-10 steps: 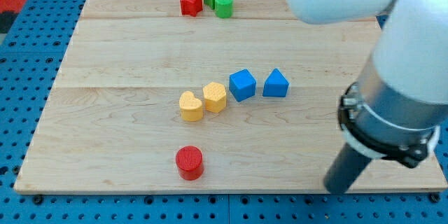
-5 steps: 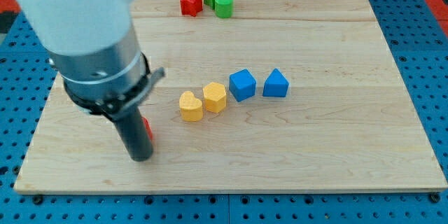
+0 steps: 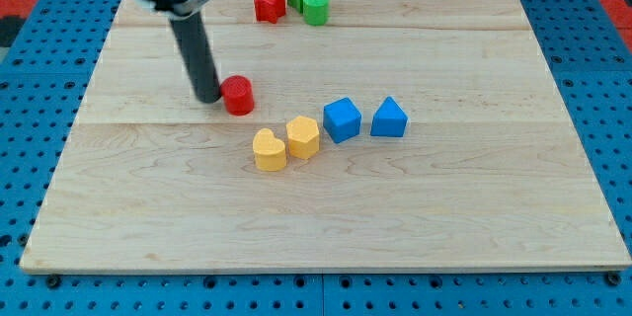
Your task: Keep red circle in between red star and green circle
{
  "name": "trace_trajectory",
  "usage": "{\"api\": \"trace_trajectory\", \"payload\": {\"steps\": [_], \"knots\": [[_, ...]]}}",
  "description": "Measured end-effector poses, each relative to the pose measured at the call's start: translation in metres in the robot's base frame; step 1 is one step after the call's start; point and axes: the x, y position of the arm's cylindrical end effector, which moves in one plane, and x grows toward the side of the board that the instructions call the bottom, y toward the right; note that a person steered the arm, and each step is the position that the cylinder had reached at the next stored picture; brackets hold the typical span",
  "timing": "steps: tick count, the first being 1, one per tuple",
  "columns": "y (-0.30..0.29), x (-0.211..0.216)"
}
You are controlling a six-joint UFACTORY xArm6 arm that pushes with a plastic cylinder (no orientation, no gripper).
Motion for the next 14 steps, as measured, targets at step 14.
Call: {"api": "trace_trajectory", "payload": {"steps": [14], "knots": [[0.084,-0.111]]}}
